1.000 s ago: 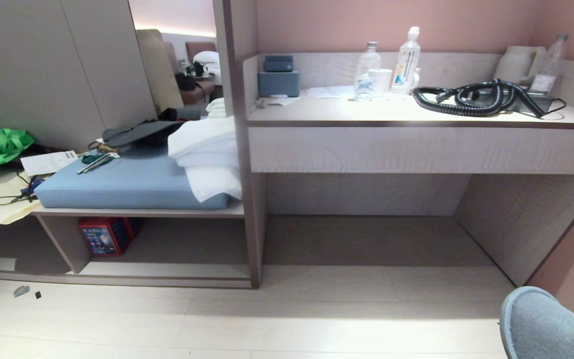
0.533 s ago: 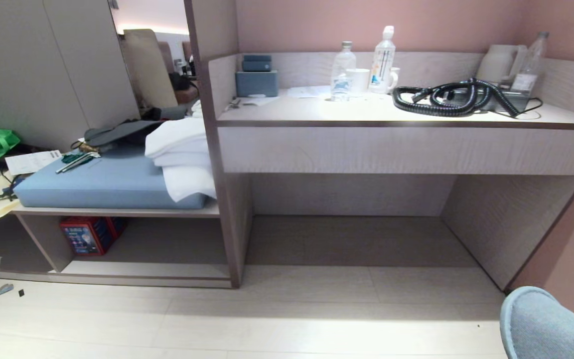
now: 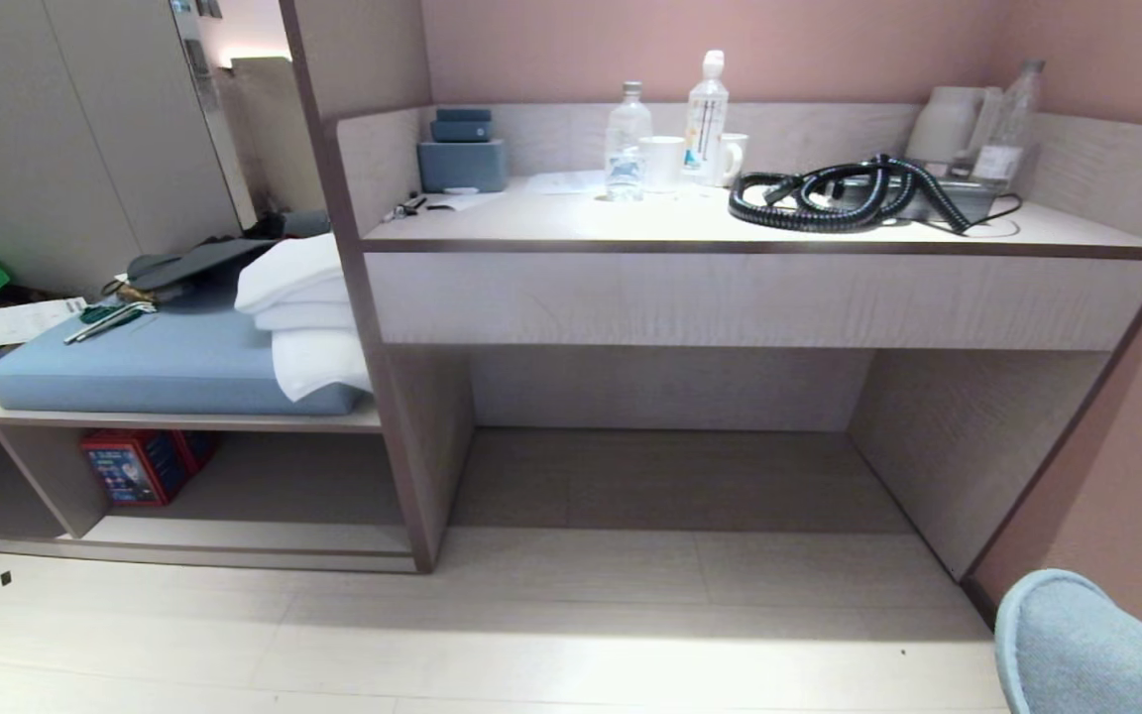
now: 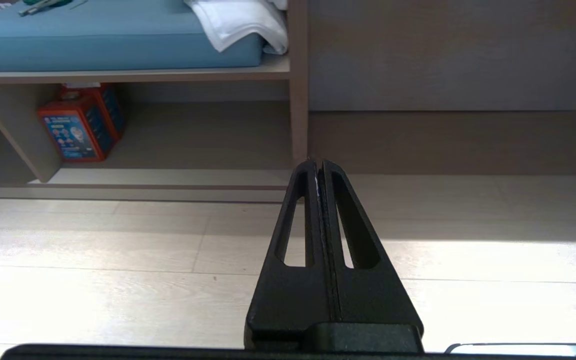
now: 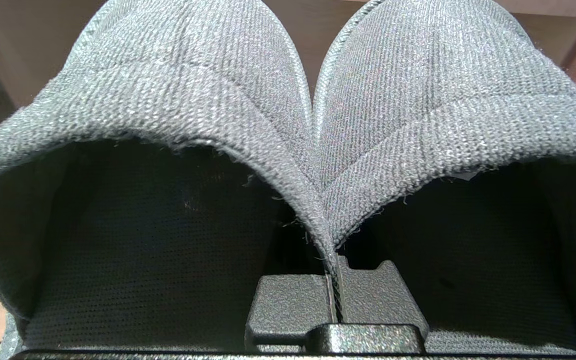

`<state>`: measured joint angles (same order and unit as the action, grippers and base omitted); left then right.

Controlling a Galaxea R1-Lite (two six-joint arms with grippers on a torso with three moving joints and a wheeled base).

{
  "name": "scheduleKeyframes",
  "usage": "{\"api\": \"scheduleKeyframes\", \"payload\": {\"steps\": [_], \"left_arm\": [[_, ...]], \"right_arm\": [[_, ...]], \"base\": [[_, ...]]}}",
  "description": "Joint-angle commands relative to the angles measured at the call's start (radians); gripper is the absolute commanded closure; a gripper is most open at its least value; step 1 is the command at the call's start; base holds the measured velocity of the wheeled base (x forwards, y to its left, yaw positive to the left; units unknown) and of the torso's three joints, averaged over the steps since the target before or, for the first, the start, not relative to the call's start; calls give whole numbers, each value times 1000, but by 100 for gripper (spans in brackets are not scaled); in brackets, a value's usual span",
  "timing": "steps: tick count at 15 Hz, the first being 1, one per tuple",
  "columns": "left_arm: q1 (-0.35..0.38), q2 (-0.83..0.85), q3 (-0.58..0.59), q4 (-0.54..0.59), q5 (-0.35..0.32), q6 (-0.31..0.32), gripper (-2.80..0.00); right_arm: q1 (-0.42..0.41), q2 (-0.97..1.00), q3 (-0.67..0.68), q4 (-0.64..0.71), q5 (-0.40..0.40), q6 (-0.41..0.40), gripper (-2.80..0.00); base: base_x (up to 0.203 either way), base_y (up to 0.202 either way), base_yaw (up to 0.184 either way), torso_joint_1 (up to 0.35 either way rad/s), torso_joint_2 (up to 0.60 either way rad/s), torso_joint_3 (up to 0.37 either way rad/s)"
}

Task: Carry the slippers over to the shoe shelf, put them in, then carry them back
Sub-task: Place the slippers on the floor

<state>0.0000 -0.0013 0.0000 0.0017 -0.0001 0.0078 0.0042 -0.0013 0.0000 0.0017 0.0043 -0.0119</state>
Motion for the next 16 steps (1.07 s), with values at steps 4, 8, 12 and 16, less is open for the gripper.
{"api": "scheduleKeyframes", "payload": {"steps": [4,8,12,16], "left_arm": [[0,0,0,0,0,0,0],[0,1,0,-2,0,-3,0],[0,1,0,-2,0,-4,0],[-1,0,0,-3,0,-6,0]], "right_arm": [[0,1,0,0,0,0,0],[0,1,0,0,0,0,0],[0,1,0,0,0,0,0],[0,1,0,0,0,0,0]], "base": [[0,-194,2,5,3,2],[0,-101,4,1,1,1],[0,0,0,0,0,0],[0,0,0,1,-1,-67]]}}
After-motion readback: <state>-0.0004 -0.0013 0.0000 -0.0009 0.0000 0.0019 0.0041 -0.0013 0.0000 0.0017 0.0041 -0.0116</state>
